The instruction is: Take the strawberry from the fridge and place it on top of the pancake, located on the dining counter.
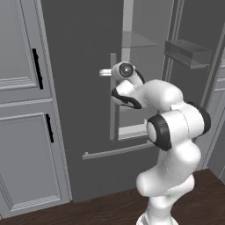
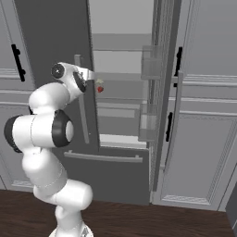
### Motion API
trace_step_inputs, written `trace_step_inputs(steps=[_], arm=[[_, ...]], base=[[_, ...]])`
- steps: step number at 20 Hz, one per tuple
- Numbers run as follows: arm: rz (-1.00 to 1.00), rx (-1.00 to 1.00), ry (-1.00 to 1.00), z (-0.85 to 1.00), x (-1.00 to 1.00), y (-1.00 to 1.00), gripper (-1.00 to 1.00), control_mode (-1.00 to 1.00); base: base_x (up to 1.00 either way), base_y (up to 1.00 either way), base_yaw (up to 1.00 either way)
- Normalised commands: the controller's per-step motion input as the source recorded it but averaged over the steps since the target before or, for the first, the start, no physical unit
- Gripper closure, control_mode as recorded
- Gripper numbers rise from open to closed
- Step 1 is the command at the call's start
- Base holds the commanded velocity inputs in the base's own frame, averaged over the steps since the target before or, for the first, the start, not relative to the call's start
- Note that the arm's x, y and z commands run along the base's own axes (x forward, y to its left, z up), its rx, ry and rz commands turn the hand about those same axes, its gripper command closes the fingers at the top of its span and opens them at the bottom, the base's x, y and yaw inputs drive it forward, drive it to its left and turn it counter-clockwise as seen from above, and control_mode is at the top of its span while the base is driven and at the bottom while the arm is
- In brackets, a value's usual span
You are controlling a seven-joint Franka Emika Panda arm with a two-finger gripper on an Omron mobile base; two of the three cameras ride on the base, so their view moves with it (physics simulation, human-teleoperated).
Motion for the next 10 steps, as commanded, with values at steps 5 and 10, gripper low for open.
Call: trace_step_inputs(steps=[5, 10], arm=[[-0.24, 0.00, 0.00, 0.00, -1.00, 0.20, 1.00, -1.00], [-0.34, -0.06, 0.02, 0.00, -0.79, 0.53, 1.00, -1.00]], base=[[0.00, 0.00, 0.00], [0.00, 0.00, 0.00]])
